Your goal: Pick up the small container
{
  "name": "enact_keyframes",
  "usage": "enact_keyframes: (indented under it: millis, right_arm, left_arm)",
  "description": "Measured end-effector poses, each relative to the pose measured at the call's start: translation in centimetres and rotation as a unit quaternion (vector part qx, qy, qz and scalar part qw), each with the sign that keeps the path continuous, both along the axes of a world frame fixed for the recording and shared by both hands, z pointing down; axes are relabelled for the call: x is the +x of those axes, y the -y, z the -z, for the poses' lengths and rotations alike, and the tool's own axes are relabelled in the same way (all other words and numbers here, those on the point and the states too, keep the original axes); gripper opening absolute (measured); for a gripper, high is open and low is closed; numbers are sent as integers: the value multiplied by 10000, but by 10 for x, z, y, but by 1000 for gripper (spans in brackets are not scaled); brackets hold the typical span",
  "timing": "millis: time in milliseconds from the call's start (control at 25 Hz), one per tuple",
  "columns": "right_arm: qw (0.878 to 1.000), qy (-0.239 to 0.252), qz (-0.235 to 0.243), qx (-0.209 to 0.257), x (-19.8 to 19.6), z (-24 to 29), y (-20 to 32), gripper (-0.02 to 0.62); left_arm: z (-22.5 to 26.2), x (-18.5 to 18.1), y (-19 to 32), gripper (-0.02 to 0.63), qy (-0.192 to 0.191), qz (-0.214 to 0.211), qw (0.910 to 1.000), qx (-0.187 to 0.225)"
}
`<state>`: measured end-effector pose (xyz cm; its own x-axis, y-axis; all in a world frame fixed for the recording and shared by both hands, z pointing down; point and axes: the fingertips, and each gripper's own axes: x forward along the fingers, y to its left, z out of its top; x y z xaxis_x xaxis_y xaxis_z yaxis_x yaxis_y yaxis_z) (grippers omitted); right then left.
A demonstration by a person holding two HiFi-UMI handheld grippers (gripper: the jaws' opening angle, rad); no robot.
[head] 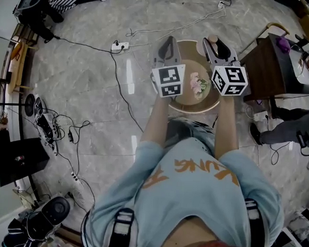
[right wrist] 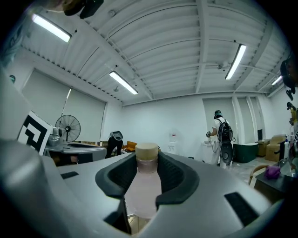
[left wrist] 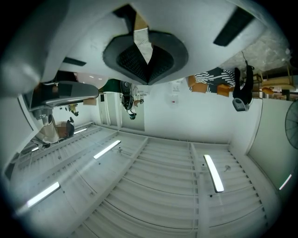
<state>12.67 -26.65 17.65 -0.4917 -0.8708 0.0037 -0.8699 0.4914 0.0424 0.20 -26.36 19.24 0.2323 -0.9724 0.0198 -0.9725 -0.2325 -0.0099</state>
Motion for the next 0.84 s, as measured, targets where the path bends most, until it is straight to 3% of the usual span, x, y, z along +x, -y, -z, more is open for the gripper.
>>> enact_keyframes:
  millis: [840]
  right_arm:
    - [9999, -66, 4, 88, 0, 6, 12, 150]
  left_arm:
    - [14, 1, 8, 23, 60, -60, 9999, 117]
